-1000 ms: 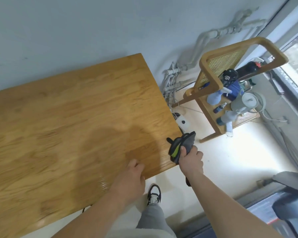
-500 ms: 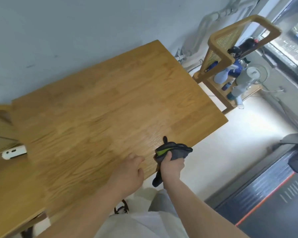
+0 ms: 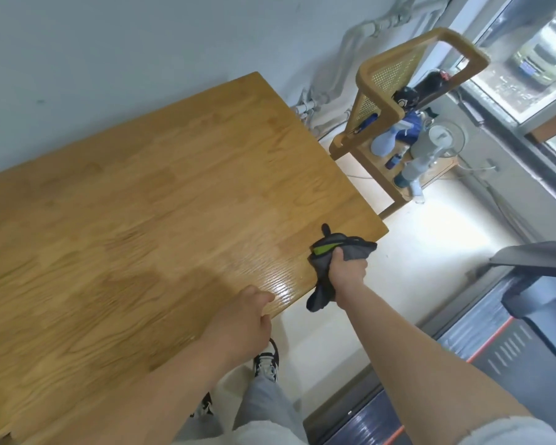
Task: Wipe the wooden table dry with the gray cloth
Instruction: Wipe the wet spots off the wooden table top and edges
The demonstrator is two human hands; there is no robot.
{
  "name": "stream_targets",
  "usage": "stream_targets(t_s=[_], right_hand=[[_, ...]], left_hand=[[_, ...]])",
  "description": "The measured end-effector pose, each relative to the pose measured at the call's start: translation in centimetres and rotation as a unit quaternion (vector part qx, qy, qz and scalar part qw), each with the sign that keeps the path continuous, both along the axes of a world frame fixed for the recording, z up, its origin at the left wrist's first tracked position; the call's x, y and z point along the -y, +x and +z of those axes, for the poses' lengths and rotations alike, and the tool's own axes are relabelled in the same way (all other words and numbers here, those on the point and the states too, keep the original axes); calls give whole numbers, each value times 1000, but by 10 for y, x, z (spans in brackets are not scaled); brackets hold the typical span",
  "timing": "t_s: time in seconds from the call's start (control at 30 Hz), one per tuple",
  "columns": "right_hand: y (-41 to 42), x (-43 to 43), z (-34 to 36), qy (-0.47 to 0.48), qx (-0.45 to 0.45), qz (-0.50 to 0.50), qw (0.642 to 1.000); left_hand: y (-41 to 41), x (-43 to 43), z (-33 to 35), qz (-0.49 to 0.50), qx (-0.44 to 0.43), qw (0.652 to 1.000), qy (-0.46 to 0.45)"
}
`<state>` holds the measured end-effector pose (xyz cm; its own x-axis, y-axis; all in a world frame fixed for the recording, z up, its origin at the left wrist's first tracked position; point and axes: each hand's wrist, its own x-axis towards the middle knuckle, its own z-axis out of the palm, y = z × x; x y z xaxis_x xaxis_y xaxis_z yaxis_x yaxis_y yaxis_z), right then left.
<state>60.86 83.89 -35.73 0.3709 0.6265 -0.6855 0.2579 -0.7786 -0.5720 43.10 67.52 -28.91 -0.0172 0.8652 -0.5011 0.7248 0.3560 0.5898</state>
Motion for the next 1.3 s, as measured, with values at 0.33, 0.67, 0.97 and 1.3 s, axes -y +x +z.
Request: stream_targets(t_s=[0.33, 0.67, 0.97, 1.3], right_hand=[[52, -74, -4, 36, 13, 19, 999], [-19, 40, -3, 32, 15, 40, 999], [-146, 226, 0, 11, 17, 43, 999], [-290, 425, 11, -59, 4, 24, 998]], left_hand=[[30, -56, 2, 1, -42, 999, -15], [-3, 2, -2, -33, -83, 996, -13], [-100, 139, -19, 7, -55, 998, 20], [-223, 297, -18, 32, -40, 998, 21]])
